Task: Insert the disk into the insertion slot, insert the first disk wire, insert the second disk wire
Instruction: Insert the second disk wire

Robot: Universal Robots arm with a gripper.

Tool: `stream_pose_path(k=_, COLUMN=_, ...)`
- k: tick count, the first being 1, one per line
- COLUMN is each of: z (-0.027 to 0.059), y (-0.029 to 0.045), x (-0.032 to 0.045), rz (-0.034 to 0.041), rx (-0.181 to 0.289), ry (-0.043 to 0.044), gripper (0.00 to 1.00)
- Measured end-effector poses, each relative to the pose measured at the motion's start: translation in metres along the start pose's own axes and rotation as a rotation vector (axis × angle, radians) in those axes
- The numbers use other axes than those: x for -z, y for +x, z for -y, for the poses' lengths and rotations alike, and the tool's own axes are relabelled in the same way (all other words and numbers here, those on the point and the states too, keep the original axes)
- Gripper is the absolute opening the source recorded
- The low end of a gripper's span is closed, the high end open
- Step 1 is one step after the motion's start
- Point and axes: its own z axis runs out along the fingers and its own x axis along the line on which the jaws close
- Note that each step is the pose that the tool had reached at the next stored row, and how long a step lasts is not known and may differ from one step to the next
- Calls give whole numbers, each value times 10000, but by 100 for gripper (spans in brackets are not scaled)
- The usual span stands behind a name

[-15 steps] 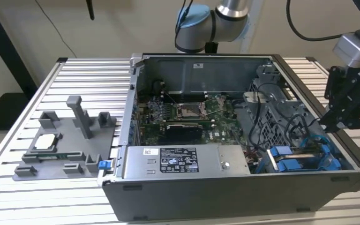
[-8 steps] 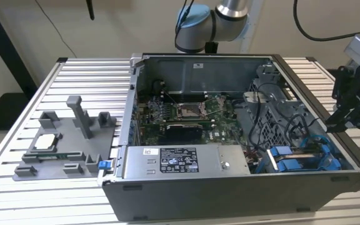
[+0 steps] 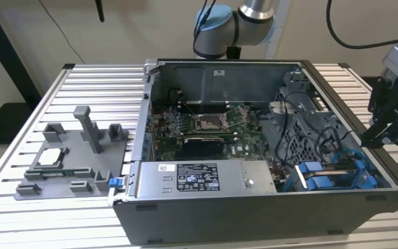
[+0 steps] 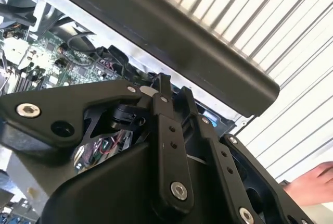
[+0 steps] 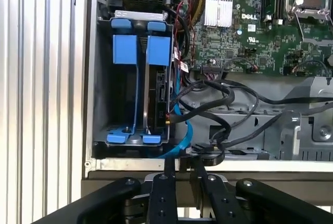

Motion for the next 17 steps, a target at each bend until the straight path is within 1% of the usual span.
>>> stream_pose_path(k=3, z=1, y=1, x=-7, rz=98, rx=-58, ry=-61, gripper=100)
stream_pose_path(k=5, z=1, y=4, x=-10, rz=185, rx=-123, ry=-94, gripper=100)
stream_pose_path(k=7, z=2, y=6, x=-13, rz=277, rx=-189, ry=-111, gripper=100)
stream_pose_path(k=9, z=2, y=6, x=-15, rz=399, rx=-278, ry=-130, gripper=100)
stream_pose_path(k=10, z=2, y=6, x=-15, rz=475, rx=-327, ry=-136, gripper=0)
stream_pose_path(k=13, z=2, y=6, x=-16, rz=677, rx=-438, ry=-149, gripper=0)
stream_pose_path(k=14, z=2, y=7, x=-17, rz=724, rx=-464, ry=-149, gripper=0)
stream_pose_path(k=15, z=2, y=7, x=-17, rz=754, rx=-479, ry=-148, gripper=0)
stream_pose_path(k=17, z=2, y=7, x=-16, rz=761, rx=-487, ry=-146, gripper=0)
